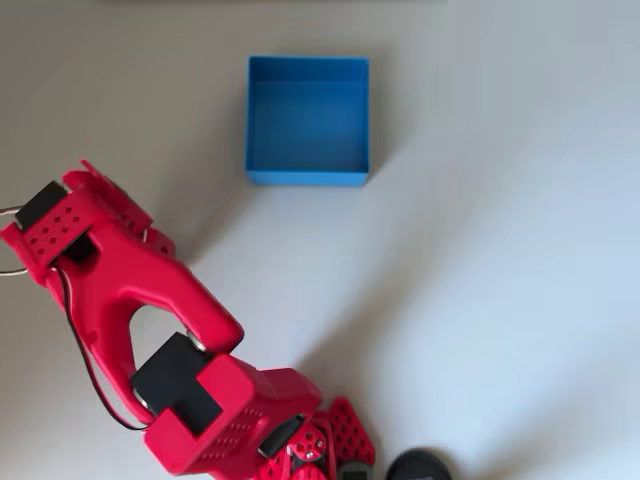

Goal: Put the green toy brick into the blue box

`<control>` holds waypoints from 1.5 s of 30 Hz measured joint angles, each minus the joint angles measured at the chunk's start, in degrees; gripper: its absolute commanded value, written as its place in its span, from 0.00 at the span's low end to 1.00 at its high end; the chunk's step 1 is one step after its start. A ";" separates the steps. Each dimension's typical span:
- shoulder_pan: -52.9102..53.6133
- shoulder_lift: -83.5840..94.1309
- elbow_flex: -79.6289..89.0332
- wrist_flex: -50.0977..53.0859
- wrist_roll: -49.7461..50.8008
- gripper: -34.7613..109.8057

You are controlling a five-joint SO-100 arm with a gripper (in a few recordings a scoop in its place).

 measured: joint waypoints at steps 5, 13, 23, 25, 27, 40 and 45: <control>0.35 0.00 -1.76 0.00 2.20 0.24; -1.14 0.00 -10.63 -0.18 9.14 0.24; 1.14 0.00 -13.01 -8.26 14.15 0.24; 2.90 0.00 -13.10 -8.61 14.59 0.24; 4.75 0.00 -13.10 -9.84 14.68 0.24; 14.50 7.91 -9.84 -18.37 12.30 0.24; 19.60 9.76 -9.84 -18.37 15.29 0.24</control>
